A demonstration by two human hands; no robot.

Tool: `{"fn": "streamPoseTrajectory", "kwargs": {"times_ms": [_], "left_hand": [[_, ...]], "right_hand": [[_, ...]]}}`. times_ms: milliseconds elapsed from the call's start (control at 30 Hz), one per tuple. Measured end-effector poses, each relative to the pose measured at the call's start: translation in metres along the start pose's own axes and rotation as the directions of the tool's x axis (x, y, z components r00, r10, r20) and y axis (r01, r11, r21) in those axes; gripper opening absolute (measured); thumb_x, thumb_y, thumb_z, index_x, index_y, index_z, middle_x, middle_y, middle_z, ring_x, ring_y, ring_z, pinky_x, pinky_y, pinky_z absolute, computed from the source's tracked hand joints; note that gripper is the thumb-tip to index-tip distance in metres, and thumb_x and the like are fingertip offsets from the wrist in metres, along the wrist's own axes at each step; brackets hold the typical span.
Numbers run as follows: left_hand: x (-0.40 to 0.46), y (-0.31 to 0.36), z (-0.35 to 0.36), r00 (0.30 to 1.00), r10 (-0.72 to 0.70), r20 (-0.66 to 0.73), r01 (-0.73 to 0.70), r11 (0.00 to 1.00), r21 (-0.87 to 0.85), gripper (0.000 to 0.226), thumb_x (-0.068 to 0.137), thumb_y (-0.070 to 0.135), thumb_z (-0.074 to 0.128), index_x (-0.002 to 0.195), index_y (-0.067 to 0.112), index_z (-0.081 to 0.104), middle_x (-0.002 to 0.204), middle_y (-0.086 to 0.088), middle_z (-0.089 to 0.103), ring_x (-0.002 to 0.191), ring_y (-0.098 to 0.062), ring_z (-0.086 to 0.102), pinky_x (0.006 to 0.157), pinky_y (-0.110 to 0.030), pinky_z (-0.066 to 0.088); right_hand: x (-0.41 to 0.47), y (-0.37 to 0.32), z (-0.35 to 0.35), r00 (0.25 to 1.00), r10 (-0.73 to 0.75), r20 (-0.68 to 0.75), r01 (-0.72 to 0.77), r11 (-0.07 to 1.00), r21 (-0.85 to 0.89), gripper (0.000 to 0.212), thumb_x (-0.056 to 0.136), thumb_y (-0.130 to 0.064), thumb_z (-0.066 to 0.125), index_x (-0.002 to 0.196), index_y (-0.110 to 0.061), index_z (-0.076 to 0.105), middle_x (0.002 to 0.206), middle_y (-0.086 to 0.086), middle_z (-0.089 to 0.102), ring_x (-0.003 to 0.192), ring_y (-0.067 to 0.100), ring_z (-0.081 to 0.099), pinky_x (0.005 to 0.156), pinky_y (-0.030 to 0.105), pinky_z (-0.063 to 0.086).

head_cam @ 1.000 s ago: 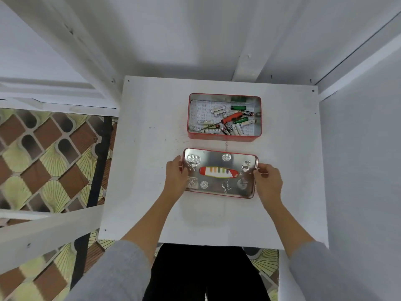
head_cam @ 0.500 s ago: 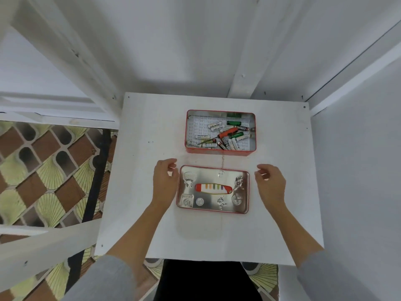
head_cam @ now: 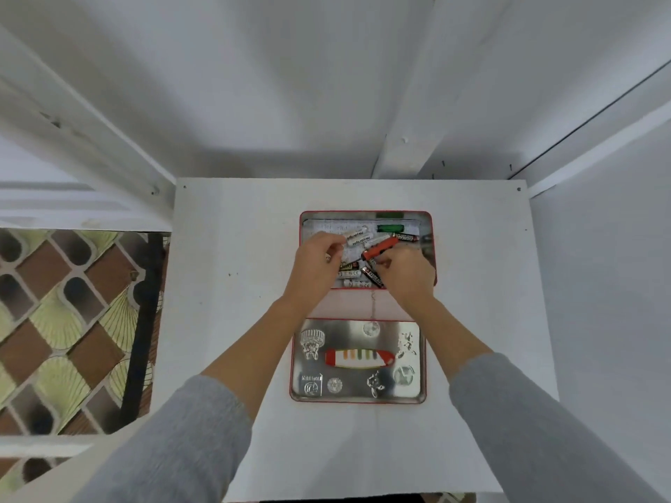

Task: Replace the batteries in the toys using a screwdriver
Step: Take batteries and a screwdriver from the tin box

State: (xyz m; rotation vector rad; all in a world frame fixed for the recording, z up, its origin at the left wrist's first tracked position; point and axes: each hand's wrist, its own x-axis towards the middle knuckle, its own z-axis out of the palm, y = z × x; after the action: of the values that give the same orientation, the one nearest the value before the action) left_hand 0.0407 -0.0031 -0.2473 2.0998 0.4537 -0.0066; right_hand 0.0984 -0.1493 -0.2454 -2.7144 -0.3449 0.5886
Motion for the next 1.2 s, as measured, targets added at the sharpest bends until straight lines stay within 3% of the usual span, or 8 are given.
{"fn": "streamPoseTrajectory", "kwargs": {"times_ms": [400, 533, 667, 733, 833, 933, 1033, 1200], "left_hand": [[0.037, -0.002, 0.015, 0.999, -0.036, 0.037, 0.031, 0.99, 0.136, 0.04, 0.087, -0.011, 0.055, 0.125, -0.003, 0.059, 0.126, -0.018, 0.06, 0.118, -0.029, 0.054, 0.093, -0.011, 0.029], [0.048, -0.009, 0.022, 0.998, -0.065, 0.011, 0.062, 0.985, 0.162, 0.03, 0.088, -0.007, 0.057, 0.117, -0.003, 0.064, 0.115, -0.017, 0.066, 0.107, -0.027, 0.06, 0.096, -0.025, 0.043], [0.049, -0.013, 0.028, 0.997, -0.073, -0.014, 0.075, 0.987, 0.145, 0.017, 0.085, -0.008, 0.062, 0.101, -0.004, 0.064, 0.098, -0.013, 0.064, 0.089, -0.02, 0.056, 0.078, -0.017, 0.041], [0.049, -0.015, 0.032, 0.996, -0.089, 0.01, 0.086, 0.988, 0.131, 0.018, 0.084, -0.008, 0.063, 0.101, -0.004, 0.061, 0.096, -0.01, 0.059, 0.088, -0.018, 0.052, 0.077, -0.018, 0.04], [0.048, -0.017, 0.036, 0.993, -0.102, 0.056, 0.091, 0.983, 0.161, 0.026, 0.086, -0.007, 0.061, 0.112, -0.004, 0.06, 0.108, -0.016, 0.058, 0.099, -0.026, 0.055, 0.083, -0.02, 0.04], [0.046, -0.015, 0.031, 0.983, -0.149, 0.11, 0.135, 0.983, 0.125, 0.031, 0.092, -0.003, 0.054, 0.122, -0.001, 0.061, 0.12, -0.02, 0.052, 0.104, -0.028, 0.054, 0.088, -0.017, 0.035], [0.035, -0.01, 0.016, 0.962, -0.235, 0.14, 0.243, 0.969, -0.041, 0.026, 0.093, -0.001, 0.051, 0.113, 0.009, 0.066, 0.111, -0.019, 0.053, 0.077, -0.016, 0.051, 0.078, -0.03, 0.044], [0.014, 0.009, -0.014, 0.927, -0.331, 0.175, 0.374, 0.809, -0.453, 0.019, 0.091, -0.002, 0.058, 0.1, 0.012, 0.067, 0.096, -0.009, 0.064, 0.084, -0.011, 0.067, 0.073, -0.015, 0.052]], "right_hand": [[0.011, 0.001, 0.003, 0.998, 0.017, 0.06, -0.013, 0.998, -0.056, 0.004, 0.083, -0.021, 0.065, 0.083, -0.021, 0.069, 0.102, -0.001, 0.065, 0.088, 0.017, 0.06, 0.06, 0.024, 0.037], [0.01, 0.009, 0.001, 0.997, -0.034, 0.062, 0.04, 0.995, -0.091, 0.015, 0.082, -0.023, 0.065, 0.089, -0.01, 0.063, 0.112, 0.003, 0.055, 0.112, 0.022, 0.044, 0.071, 0.03, 0.043], [0.005, 0.018, -0.013, 0.998, -0.033, 0.061, 0.023, 0.986, 0.167, 0.007, 0.078, -0.006, 0.066, 0.082, -0.006, 0.06, 0.089, 0.002, 0.055, 0.085, 0.018, 0.05, 0.064, 0.023, 0.035], [-0.001, 0.021, -0.022, 0.997, 0.036, 0.071, -0.063, 0.902, 0.427, 0.012, 0.078, 0.001, 0.064, 0.084, -0.009, 0.062, 0.077, 0.0, 0.057, 0.072, 0.016, 0.053, 0.061, 0.019, 0.041], [-0.008, 0.019, -0.038, 0.99, 0.043, 0.132, -0.131, 0.59, 0.796, 0.034, 0.084, 0.008, 0.054, 0.097, -0.023, 0.058, 0.077, 0.002, 0.055, 0.071, 0.018, 0.056, 0.063, 0.018, 0.049], [-0.007, 0.015, -0.045, 0.976, -0.019, 0.215, -0.183, 0.453, 0.873, 0.044, 0.089, 0.012, 0.041, 0.109, -0.025, 0.053, 0.085, 0.004, 0.056, 0.073, 0.018, 0.06, 0.071, 0.026, 0.054], [0.002, 0.013, -0.04, 0.965, -0.004, 0.264, -0.238, 0.415, 0.878, 0.042, 0.085, 0.018, 0.036, 0.099, -0.019, 0.051, 0.085, 0.005, 0.054, 0.072, 0.018, 0.056, 0.068, 0.028, 0.05], [0.025, 0.007, -0.018, 0.999, -0.024, 0.025, 0.005, 0.822, 0.57, 0.013, 0.085, -0.004, 0.06, 0.09, -0.016, 0.059, 0.09, -0.005, 0.058, 0.078, 0.007, 0.053, 0.071, 0.017, 0.045]]}}
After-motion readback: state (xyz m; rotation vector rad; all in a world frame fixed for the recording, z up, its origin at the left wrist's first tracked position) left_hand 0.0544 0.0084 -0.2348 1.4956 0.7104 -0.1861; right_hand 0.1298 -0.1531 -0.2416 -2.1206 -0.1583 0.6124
